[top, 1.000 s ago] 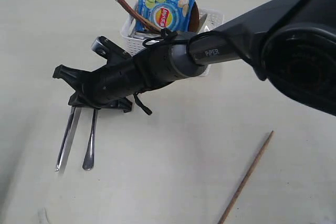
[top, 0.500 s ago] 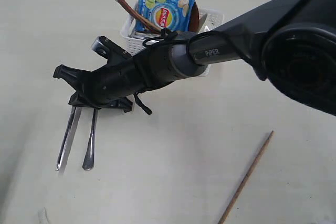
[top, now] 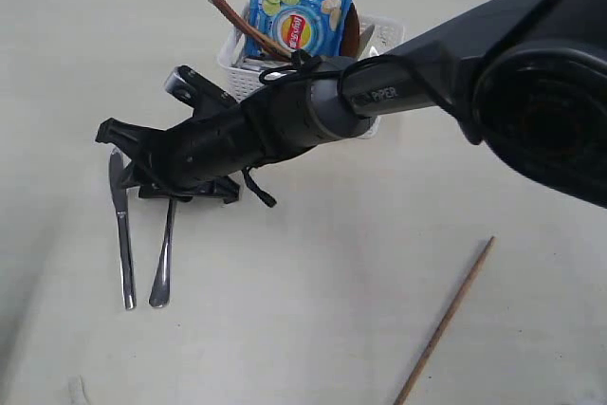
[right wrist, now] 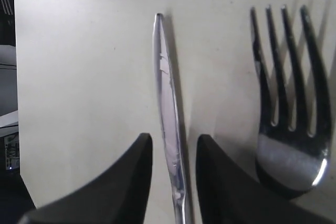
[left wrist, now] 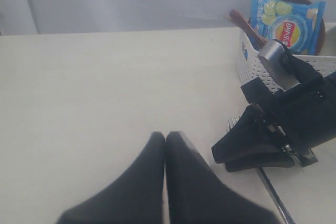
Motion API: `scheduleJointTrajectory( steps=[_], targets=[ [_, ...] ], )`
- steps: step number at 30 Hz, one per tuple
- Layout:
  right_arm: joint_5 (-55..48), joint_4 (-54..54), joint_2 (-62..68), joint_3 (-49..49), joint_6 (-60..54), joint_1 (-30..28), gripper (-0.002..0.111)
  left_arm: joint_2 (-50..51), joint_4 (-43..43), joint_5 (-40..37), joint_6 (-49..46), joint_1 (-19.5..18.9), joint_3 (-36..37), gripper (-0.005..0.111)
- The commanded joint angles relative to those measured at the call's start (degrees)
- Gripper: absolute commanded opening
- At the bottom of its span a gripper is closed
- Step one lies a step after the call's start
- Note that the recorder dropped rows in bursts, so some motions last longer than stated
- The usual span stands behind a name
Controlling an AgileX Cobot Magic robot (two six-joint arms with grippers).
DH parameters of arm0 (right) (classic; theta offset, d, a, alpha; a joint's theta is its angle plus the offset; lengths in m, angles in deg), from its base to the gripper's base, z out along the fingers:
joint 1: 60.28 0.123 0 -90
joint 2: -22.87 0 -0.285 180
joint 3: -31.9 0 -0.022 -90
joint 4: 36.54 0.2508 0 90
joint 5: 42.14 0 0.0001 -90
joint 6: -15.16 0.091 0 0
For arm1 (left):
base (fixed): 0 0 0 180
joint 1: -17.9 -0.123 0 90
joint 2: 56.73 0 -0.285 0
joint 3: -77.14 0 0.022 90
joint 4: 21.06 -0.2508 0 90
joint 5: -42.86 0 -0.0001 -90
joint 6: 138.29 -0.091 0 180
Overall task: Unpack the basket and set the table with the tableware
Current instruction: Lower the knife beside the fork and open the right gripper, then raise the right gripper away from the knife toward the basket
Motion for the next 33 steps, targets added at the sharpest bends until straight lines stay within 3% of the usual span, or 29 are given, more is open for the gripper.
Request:
scheduleJointTrajectory(
  steps=[1, 8, 14, 19, 25, 28, 33],
  targets=[
    [-0.79, -0.61, -0.87, 0.31, -0.32, -0.37, 0.029, -0.15, -0.47, 0.61, 0.24, 0.29, 0.18, 0.000],
    [-3.10, -4.89, -4.96, 1.89, -3.47, -0.37, 0.025, -0.15, -0.47, 0.61, 0.24, 0.29, 0.18, 0.000],
    [-3.36, -17.81, -6.77, 7.39, -1.84, 1.04, 0.001, -0.15, -0.47, 0.61, 0.24, 0.29, 0.18, 0.000],
    [-2.46, -39.64, -6.08, 14.84, 11.54, 3.80, -0.001, -0.15, -0.47, 0.61, 0.24, 0.29, 0.18, 0.000],
    [-6.80, -72.65, -2.39, 24.76, 36.03, 6.65, -0.001, -0.15, -0.47, 0.61, 0.24, 0.29, 0.18, 0.000],
    [-11.91, -78.83, 0.69, 29.70, 39.82, 7.08, -0.001, -0.15, -0.47, 0.61, 0.24, 0.29, 0.18, 0.000],
    [-19.22, -80.23, 5.54, 35.62, 40.15, 7.08, -0.001, -0.15, -0.47, 0.61, 0.24, 0.29, 0.18, 0.000]
  ],
)
